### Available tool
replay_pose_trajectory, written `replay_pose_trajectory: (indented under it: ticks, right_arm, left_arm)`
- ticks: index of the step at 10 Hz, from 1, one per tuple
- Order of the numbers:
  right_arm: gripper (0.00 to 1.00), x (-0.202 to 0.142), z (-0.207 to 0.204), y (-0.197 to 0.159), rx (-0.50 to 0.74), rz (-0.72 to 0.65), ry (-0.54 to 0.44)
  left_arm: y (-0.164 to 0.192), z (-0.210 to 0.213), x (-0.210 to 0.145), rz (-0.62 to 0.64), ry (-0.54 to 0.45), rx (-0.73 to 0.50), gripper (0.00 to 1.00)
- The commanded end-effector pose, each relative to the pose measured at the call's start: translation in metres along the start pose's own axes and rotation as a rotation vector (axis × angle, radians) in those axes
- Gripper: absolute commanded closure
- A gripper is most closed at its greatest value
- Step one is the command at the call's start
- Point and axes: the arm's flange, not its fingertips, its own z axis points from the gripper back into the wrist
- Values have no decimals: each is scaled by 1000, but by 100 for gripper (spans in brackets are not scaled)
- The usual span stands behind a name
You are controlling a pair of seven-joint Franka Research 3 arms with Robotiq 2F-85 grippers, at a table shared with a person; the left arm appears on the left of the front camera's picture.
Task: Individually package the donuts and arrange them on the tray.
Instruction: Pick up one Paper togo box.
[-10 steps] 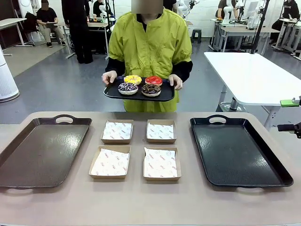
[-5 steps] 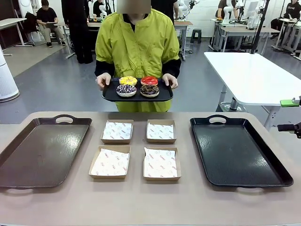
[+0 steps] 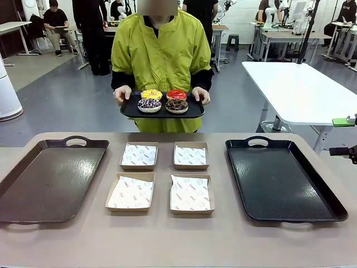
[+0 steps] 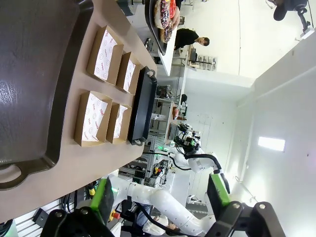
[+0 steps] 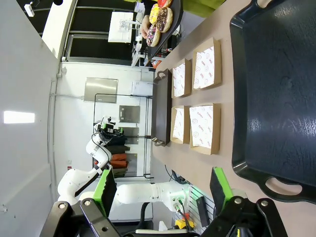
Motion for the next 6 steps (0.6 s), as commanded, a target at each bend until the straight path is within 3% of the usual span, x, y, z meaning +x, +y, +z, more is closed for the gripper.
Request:
replay_pose_trajectory:
  ticks: [1,6]
  right_arm:
    - [0,1,-1,0,22,-2,-2]
    - [0,1,-1,0,22,-2,-2]
  left_arm:
    - [0,3,-1,6,0,-21,0]
    - [0,3,-1,6,0,-21,0]
